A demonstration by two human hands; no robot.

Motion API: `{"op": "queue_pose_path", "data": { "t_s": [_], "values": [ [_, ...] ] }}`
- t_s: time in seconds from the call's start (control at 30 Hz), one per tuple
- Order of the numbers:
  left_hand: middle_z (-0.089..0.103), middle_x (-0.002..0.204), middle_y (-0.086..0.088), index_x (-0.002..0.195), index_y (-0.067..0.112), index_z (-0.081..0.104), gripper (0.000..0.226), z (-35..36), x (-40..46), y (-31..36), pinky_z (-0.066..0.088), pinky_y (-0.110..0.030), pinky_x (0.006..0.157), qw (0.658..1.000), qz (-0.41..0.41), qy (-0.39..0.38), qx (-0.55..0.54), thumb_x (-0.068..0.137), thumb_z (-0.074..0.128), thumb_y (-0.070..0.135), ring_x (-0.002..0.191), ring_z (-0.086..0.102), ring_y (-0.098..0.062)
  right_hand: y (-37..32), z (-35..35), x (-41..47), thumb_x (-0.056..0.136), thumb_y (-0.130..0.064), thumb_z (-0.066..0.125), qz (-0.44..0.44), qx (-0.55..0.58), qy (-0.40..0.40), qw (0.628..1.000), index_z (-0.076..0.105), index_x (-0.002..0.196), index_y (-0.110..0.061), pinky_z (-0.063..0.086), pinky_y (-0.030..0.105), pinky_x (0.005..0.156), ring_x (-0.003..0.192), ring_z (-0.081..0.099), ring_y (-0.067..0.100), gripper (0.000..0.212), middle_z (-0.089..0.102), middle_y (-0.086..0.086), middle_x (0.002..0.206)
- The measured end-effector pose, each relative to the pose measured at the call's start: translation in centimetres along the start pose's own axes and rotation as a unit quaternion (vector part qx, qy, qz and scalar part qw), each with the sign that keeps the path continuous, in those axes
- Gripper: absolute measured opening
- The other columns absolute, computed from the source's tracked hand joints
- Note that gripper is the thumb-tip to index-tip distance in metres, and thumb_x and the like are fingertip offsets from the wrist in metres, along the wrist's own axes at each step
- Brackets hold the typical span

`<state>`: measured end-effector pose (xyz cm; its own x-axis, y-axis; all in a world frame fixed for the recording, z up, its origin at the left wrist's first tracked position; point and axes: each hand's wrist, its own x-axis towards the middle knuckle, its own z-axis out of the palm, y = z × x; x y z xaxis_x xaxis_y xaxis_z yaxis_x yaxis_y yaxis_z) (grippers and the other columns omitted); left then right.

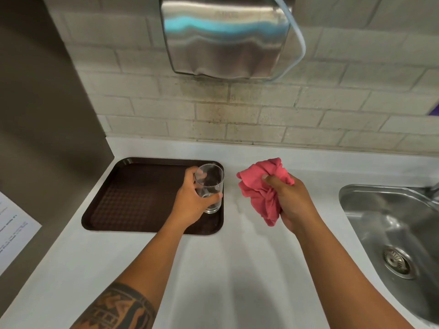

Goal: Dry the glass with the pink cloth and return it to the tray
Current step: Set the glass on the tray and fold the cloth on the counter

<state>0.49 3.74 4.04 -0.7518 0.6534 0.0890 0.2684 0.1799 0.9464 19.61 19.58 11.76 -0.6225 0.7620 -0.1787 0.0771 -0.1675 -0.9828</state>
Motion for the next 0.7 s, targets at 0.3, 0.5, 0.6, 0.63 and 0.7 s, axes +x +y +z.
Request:
{"op": "queue_pose_path", "data": {
  "t_s": [0.3,0.5,0.6,0.63,0.7],
  "values": [
    [0.058,0.124,0.024,0.13,0.036,0.046,0.079,0.9,0.8,-2.4,0.051,0.003,0.072,1.0,-0.027,-0.007,0.012,0.074,0.098,0.015,0.097,0.062,0.031,1.4,1.6,1.9,0.099,-0.007,0.064,0.043,0.028,-0.039,0.998,0.074,0.117,-0.012,0.061,0.049,0.097,0.11,0.076,0.034,0.021,0.08,0.013,0.114],
    [0.058,0.121,0.022,0.134,0.031,0.044,0.085,1.1,1.3,-2.3,0.056,-0.018,0.089,0.998,-0.055,0.001,0.009,0.071,0.1,0.022,0.109,0.069,0.006,2.5,3.2,3.0,0.098,0.003,0.057,0.06,0.045,-0.09,0.993,0.072,0.115,-0.011,0.063,0.045,0.091,0.101,0.076,0.031,0.027,0.079,0.011,0.107],
    [0.047,0.153,0.0,0.158,0.022,0.035,0.105,0.5,1.0,0.0,0.046,-0.032,0.108,0.997,-0.065,0.007,0.038,0.073,0.098,0.021,0.135,0.053,-0.016,2.7,3.0,3.2,0.096,0.006,0.055,0.07,0.059,-0.097,0.991,0.066,0.123,-0.007,0.061,0.043,0.092,0.11,0.071,0.035,0.032,0.074,0.015,0.117],
    [0.041,0.16,-0.004,0.161,0.021,0.034,0.104,0.3,0.6,1.0,0.043,-0.032,0.11,0.997,-0.053,0.024,0.059,0.077,0.095,0.021,0.139,0.046,-0.016,2.8,2.6,3.1,0.096,0.007,0.054,0.078,0.075,-0.101,0.989,0.065,0.124,-0.005,0.062,0.043,0.091,0.111,0.071,0.036,0.033,0.074,0.015,0.117],
    [0.05,0.149,-0.002,0.151,0.021,0.046,0.076,0.2,-1.0,2.8,0.05,-0.032,0.108,0.992,0.001,0.089,0.089,0.085,0.085,0.02,0.131,0.053,-0.013,3.0,1.6,2.7,0.094,0.009,0.051,0.095,0.129,-0.118,0.98,0.061,0.133,-0.001,0.062,0.045,0.093,0.116,0.069,0.038,0.042,0.073,0.019,0.124]
  ]
}}
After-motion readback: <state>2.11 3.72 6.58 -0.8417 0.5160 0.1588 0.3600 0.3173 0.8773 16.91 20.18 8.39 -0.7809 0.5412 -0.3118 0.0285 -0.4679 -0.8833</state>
